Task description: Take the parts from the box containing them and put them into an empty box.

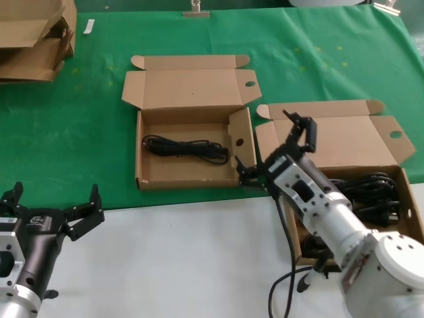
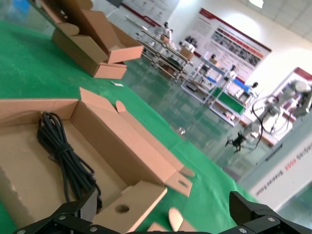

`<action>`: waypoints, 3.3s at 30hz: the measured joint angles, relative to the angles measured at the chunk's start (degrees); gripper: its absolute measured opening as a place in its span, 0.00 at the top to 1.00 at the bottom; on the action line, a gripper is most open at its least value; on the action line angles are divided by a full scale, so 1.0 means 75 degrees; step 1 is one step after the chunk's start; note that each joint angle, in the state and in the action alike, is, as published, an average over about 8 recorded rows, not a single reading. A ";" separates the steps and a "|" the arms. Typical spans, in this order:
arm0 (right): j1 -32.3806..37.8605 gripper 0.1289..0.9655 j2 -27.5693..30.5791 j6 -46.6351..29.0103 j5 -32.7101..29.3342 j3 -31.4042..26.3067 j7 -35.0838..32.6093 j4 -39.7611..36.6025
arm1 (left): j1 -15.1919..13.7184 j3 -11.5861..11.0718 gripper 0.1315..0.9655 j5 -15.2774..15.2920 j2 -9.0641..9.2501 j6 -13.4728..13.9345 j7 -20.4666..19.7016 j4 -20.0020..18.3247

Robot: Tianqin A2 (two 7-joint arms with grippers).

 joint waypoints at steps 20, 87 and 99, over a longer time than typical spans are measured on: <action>-0.1614 0.00 0.0339 0.0056 -0.0984 0.1007 0.2801 0.1416 | 0.0000 0.0000 0.00 0.0000 0.0000 0.0000 0.0003 0.0000; -0.4176 0.00 0.0877 0.0145 -0.2544 0.2604 0.7249 0.3662 | 0.0000 0.0000 0.00 -0.0001 0.0000 0.0000 0.0002 0.0000; -0.4176 0.00 0.0877 0.0145 -0.2544 0.2604 0.7249 0.3662 | 0.0000 0.0000 0.00 -0.0001 0.0000 0.0000 0.0002 0.0000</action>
